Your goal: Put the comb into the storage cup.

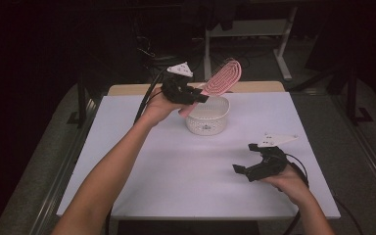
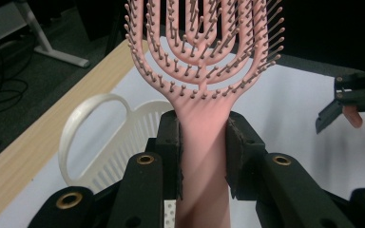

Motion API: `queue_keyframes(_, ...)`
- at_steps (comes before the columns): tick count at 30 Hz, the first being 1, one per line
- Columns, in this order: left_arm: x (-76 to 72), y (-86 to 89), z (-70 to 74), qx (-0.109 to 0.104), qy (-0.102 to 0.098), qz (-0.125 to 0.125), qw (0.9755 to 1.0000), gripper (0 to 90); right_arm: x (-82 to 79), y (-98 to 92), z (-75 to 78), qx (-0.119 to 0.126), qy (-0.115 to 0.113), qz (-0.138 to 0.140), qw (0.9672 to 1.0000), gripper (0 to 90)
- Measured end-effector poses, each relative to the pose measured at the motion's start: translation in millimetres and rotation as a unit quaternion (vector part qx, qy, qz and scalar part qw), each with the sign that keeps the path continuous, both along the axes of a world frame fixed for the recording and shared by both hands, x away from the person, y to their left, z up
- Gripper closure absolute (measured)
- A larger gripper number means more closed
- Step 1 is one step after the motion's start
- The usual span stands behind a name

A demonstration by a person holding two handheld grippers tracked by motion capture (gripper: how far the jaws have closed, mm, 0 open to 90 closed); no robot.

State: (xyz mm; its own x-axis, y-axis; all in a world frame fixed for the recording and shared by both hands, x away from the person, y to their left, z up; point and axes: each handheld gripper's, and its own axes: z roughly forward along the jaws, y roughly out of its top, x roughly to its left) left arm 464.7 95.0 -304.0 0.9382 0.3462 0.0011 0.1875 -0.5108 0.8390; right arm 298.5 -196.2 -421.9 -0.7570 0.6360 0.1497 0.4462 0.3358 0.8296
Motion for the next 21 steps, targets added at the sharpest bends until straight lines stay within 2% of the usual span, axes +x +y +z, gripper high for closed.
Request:
queue_keyframes(8,13.8,-6.6,-3.2,-0.017,-0.007,-0.003,0.9998,70.6,-0.1,-0.4,0.2,0.001,0.000,0.000,1.0000,0.0)
queue_keyframes(13,21.1,-11.3,-9.6,-0.018,-0.012,-0.006,0.9998,70.6,0.4,-0.9,0.0,0.002,-0.001,0.001,1.0000,0.0)
queue_keyframes(21,31.8,-17.6,-21.6,-0.020,-0.011,-0.006,0.9997,70.6,0.5,-1.0,-0.2,0.003,0.000,0.001,1.0000,0.0)
